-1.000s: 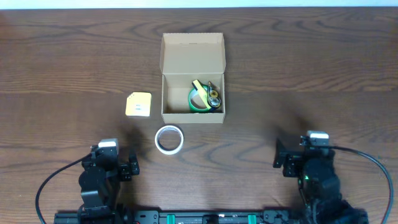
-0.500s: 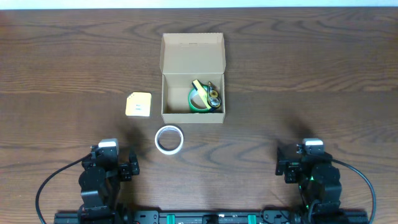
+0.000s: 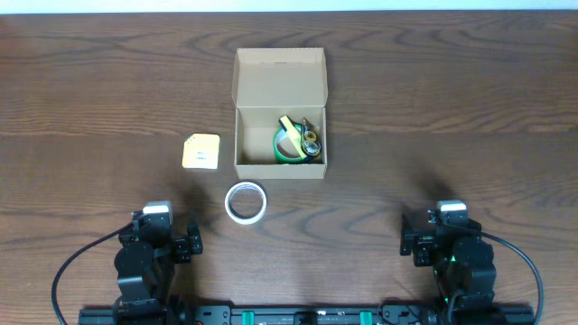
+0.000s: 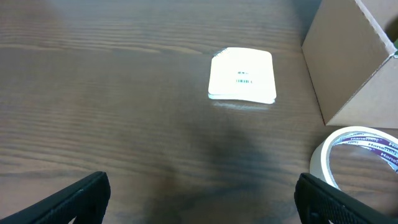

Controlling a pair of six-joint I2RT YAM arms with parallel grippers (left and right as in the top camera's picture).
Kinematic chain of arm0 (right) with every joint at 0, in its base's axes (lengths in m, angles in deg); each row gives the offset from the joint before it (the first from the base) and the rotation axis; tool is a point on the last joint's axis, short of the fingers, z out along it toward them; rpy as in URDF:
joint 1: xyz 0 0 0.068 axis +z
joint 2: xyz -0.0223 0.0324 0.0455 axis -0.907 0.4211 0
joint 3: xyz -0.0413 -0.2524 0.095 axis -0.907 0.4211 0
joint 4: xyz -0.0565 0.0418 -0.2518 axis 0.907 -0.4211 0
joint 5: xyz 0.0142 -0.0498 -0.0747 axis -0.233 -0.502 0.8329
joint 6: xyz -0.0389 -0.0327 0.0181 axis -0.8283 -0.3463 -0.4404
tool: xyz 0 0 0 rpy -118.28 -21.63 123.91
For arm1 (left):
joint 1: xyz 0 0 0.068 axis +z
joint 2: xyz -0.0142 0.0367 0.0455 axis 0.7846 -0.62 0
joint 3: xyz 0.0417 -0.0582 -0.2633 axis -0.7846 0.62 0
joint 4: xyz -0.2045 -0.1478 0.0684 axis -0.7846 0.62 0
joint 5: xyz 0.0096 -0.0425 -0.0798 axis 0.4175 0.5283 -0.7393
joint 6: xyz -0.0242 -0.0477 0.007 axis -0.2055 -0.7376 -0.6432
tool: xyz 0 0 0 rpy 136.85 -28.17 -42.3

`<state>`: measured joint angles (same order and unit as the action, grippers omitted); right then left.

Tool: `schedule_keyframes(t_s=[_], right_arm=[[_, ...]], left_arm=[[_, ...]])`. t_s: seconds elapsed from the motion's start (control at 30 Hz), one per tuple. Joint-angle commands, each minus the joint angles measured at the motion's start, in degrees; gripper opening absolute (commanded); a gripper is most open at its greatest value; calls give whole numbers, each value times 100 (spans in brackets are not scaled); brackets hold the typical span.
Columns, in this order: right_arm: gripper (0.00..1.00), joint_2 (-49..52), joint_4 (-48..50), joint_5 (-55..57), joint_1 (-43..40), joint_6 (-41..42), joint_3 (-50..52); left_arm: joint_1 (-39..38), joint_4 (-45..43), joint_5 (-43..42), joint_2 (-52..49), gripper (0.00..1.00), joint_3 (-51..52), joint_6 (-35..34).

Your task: Pack container

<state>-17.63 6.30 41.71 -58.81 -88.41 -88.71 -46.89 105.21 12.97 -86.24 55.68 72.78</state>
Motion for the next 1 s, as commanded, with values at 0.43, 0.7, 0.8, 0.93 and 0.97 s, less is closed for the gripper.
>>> schedule_keyframes(t_s=[0.43, 0.7, 0.8, 0.93, 0.97], right_arm=[[99, -57, -7, -42, -9, -107, 13], [99, -57, -7, -42, -9, -107, 13], [99, -55, -7, -42, -9, -107, 13], [99, -55, -7, -42, -9, -107, 13], [99, -55, -7, -42, -9, -107, 13]], left_arm=[[-11, 26, 382, -1231, 96, -1366, -966], [-11, 238, 313, -4360, 96, -3543, -957], [-11, 251, 247, -5211, 95, -4013, -960], [-11, 269, -22, -6096, 95, -4269, -962], [-11, 264, -39, -6205, 96, -4277, -964]])
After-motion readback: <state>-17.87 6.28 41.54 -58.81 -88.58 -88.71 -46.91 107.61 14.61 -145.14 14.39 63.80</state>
